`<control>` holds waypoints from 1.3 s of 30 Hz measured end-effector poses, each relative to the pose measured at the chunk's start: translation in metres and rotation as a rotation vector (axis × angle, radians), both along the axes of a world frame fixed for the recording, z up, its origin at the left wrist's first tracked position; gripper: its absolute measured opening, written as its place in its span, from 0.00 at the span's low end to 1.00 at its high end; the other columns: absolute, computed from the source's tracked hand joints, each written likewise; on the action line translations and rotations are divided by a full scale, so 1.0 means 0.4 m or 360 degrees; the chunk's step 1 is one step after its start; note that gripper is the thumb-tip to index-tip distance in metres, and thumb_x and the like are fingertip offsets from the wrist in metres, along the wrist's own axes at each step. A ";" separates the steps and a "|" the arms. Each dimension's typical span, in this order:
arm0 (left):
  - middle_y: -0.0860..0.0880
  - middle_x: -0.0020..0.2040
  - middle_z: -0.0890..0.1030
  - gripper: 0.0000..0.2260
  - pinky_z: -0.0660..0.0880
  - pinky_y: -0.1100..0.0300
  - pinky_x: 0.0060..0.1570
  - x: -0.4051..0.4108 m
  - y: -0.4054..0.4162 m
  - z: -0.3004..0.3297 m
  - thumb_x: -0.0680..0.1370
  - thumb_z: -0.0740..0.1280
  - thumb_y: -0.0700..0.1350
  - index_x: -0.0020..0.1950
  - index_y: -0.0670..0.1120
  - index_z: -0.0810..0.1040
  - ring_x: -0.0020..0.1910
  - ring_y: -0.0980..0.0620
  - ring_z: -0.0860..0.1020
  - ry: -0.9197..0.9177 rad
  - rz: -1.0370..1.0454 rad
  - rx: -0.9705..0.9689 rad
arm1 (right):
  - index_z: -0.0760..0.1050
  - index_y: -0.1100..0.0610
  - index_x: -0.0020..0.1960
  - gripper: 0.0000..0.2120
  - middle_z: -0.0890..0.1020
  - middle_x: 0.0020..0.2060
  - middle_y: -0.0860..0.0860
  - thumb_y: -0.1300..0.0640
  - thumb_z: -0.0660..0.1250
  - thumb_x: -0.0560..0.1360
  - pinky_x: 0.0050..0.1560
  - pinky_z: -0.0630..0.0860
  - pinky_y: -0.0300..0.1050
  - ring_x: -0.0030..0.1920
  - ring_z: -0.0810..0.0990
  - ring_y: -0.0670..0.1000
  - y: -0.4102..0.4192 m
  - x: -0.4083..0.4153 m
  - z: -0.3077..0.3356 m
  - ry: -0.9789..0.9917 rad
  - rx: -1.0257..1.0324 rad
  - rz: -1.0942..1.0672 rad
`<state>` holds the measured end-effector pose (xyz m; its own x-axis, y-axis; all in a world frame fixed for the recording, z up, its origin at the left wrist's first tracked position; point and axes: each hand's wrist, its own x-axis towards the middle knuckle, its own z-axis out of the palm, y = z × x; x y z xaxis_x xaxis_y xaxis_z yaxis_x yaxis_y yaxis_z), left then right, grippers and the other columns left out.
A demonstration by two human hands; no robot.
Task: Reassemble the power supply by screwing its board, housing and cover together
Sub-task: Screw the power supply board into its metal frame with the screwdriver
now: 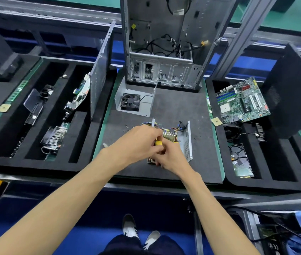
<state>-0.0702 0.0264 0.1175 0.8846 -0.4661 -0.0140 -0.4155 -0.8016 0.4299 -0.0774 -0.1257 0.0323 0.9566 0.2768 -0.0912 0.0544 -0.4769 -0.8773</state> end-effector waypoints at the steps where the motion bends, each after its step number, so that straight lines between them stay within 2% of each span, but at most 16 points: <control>1: 0.53 0.39 0.76 0.07 0.73 0.53 0.45 0.005 0.000 0.002 0.78 0.69 0.49 0.49 0.46 0.79 0.41 0.49 0.72 0.0003 -0.0047 0.0017 | 0.73 0.32 0.41 0.19 0.79 0.26 0.48 0.58 0.72 0.74 0.28 0.68 0.35 0.25 0.74 0.43 -0.001 0.003 0.002 -0.0008 0.0012 -0.0008; 3: 0.52 0.44 0.78 0.08 0.72 0.54 0.47 0.017 0.003 0.008 0.79 0.68 0.49 0.53 0.45 0.80 0.43 0.50 0.71 0.0038 -0.0130 0.0075 | 0.73 0.31 0.42 0.20 0.78 0.26 0.49 0.58 0.73 0.75 0.32 0.69 0.37 0.28 0.74 0.45 -0.008 0.004 0.006 -0.0025 0.0058 -0.0012; 5: 0.50 0.50 0.80 0.09 0.72 0.54 0.51 0.030 0.007 0.013 0.80 0.67 0.48 0.56 0.45 0.80 0.47 0.50 0.74 0.0081 -0.0196 0.0115 | 0.74 0.32 0.42 0.20 0.77 0.28 0.50 0.58 0.73 0.75 0.34 0.70 0.38 0.31 0.73 0.48 -0.016 -0.002 0.010 -0.0067 0.0103 -0.0016; 7: 0.50 0.53 0.80 0.09 0.72 0.52 0.54 0.034 0.009 0.016 0.80 0.66 0.47 0.57 0.45 0.80 0.52 0.49 0.76 0.0103 -0.0243 0.0131 | 0.74 0.35 0.40 0.18 0.76 0.28 0.47 0.59 0.73 0.75 0.34 0.69 0.37 0.31 0.72 0.46 -0.021 -0.007 0.012 -0.0116 0.0099 -0.0030; 11: 0.53 0.44 0.75 0.08 0.74 0.52 0.47 0.023 0.004 0.005 0.78 0.68 0.51 0.52 0.47 0.77 0.45 0.49 0.75 -0.0006 -0.0170 0.0110 | 0.74 0.39 0.40 0.16 0.77 0.31 0.46 0.60 0.73 0.74 0.34 0.69 0.34 0.31 0.72 0.42 -0.027 -0.002 0.021 -0.0110 0.0058 -0.0018; 15: 0.52 0.47 0.74 0.07 0.67 0.57 0.44 0.026 -0.003 -0.015 0.79 0.67 0.47 0.55 0.47 0.79 0.46 0.50 0.73 -0.0010 -0.0217 0.0033 | 0.72 0.30 0.39 0.11 0.74 0.28 0.40 0.48 0.69 0.68 0.32 0.66 0.31 0.30 0.69 0.42 -0.018 -0.004 0.018 -0.0217 0.0012 -0.0095; 17: 0.51 0.50 0.74 0.09 0.63 0.60 0.43 0.029 -0.007 -0.021 0.79 0.66 0.46 0.58 0.48 0.79 0.47 0.50 0.74 0.0015 -0.0278 0.0019 | 0.72 0.27 0.38 0.14 0.75 0.28 0.37 0.48 0.67 0.66 0.31 0.66 0.30 0.29 0.69 0.41 -0.017 0.003 0.014 -0.0235 -0.0039 -0.0143; 19: 0.51 0.50 0.74 0.09 0.67 0.58 0.45 0.030 -0.004 -0.024 0.79 0.67 0.48 0.59 0.49 0.79 0.48 0.50 0.75 0.0031 -0.0278 0.0014 | 0.71 0.25 0.40 0.18 0.77 0.30 0.35 0.51 0.67 0.66 0.32 0.67 0.30 0.30 0.71 0.40 -0.023 0.018 0.015 -0.0219 -0.0155 -0.0078; 21: 0.52 0.47 0.76 0.10 0.72 0.56 0.48 0.035 0.009 -0.023 0.79 0.68 0.52 0.57 0.51 0.80 0.47 0.51 0.75 0.0075 -0.0222 -0.0089 | 0.72 0.26 0.44 0.17 0.78 0.33 0.34 0.51 0.67 0.67 0.33 0.68 0.31 0.32 0.73 0.40 -0.031 0.033 0.021 -0.0238 -0.0216 0.0040; 24: 0.54 0.43 0.82 0.07 0.76 0.61 0.48 0.060 0.048 -0.016 0.80 0.67 0.49 0.56 0.51 0.82 0.44 0.55 0.80 0.0183 0.0040 -0.0574 | 0.77 0.41 0.53 0.10 0.77 0.31 0.41 0.44 0.67 0.72 0.34 0.68 0.35 0.31 0.71 0.44 -0.032 0.061 0.036 -0.0318 -0.0146 0.0000; 26: 0.53 0.41 0.84 0.07 0.79 0.62 0.47 0.092 0.088 -0.028 0.82 0.65 0.44 0.53 0.49 0.83 0.40 0.58 0.83 0.0239 0.0334 -0.0859 | 0.75 0.51 0.45 0.14 0.77 0.30 0.50 0.41 0.66 0.74 0.36 0.70 0.43 0.31 0.70 0.45 -0.021 0.084 0.050 -0.0275 0.0038 -0.0226; 27: 0.52 0.40 0.84 0.07 0.81 0.60 0.47 0.111 0.110 -0.041 0.81 0.64 0.41 0.52 0.48 0.83 0.38 0.58 0.83 0.0259 0.0495 -0.0918 | 0.74 0.53 0.43 0.15 0.76 0.30 0.52 0.41 0.66 0.75 0.35 0.69 0.44 0.31 0.70 0.47 -0.012 0.098 0.059 -0.0183 0.0197 -0.0361; 31: 0.45 0.40 0.84 0.09 0.82 0.50 0.51 0.167 0.191 -0.132 0.77 0.64 0.34 0.48 0.44 0.83 0.39 0.49 0.85 0.0357 0.0931 -0.0832 | 0.73 0.55 0.42 0.11 0.69 0.26 0.46 0.51 0.64 0.82 0.23 0.61 0.37 0.24 0.64 0.46 0.036 0.173 0.079 0.0279 0.0968 -0.0785; 34: 0.50 0.38 0.83 0.09 0.80 0.55 0.50 0.185 0.220 -0.202 0.76 0.66 0.35 0.46 0.46 0.83 0.39 0.50 0.83 0.0354 0.1023 -0.0647 | 0.74 0.56 0.42 0.12 0.66 0.27 0.48 0.54 0.64 0.83 0.20 0.57 0.37 0.22 0.61 0.45 0.073 0.225 0.071 0.0639 0.1407 -0.0999; 37: 0.54 0.38 0.82 0.09 0.76 0.65 0.42 0.201 0.227 -0.256 0.76 0.67 0.35 0.45 0.48 0.82 0.36 0.57 0.78 0.0300 0.1037 -0.0529 | 0.75 0.57 0.41 0.13 0.67 0.28 0.50 0.54 0.64 0.83 0.20 0.58 0.37 0.23 0.62 0.46 0.099 0.256 0.054 0.0731 0.1492 -0.1070; 39: 0.53 0.38 0.82 0.08 0.73 0.68 0.40 0.215 0.225 -0.284 0.76 0.67 0.36 0.47 0.47 0.82 0.36 0.55 0.79 0.0299 0.1046 -0.0493 | 0.75 0.57 0.42 0.12 0.66 0.28 0.50 0.54 0.64 0.83 0.20 0.58 0.38 0.23 0.62 0.46 0.112 0.267 0.042 0.0743 0.1479 -0.1062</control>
<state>0.0157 0.1166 0.0040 0.9778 0.1501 -0.1465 0.2097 -0.6901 0.6926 0.0294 -0.0808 0.0492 0.8640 -0.1106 -0.4912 -0.3696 0.5231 -0.7679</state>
